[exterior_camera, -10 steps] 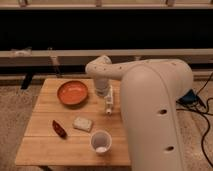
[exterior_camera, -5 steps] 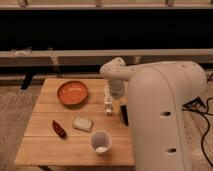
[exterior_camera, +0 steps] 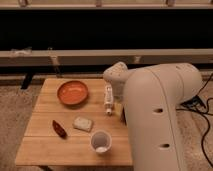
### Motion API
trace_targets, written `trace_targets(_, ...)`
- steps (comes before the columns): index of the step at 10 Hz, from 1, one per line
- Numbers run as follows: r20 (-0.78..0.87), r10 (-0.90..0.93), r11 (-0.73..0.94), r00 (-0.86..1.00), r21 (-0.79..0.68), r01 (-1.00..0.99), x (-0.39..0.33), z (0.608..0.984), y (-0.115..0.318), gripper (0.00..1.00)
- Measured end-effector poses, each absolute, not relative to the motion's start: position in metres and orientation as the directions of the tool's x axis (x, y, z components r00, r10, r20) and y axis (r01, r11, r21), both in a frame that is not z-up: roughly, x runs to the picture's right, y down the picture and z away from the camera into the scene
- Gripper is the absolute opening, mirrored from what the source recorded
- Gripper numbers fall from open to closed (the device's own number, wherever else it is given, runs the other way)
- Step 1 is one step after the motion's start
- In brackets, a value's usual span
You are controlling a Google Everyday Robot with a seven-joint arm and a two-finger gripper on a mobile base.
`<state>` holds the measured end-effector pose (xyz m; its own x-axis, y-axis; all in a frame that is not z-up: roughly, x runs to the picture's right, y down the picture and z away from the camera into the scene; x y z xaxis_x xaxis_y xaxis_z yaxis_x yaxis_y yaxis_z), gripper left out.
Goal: Place the eraser in the ceramic cup
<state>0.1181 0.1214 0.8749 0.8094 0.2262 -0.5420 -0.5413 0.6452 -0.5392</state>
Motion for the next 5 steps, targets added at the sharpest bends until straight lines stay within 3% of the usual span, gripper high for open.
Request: trace_targets(5,-0.584,0.263,0.594,0.768,-0.53,-0.606,0.134,0.888,0.153,0.8)
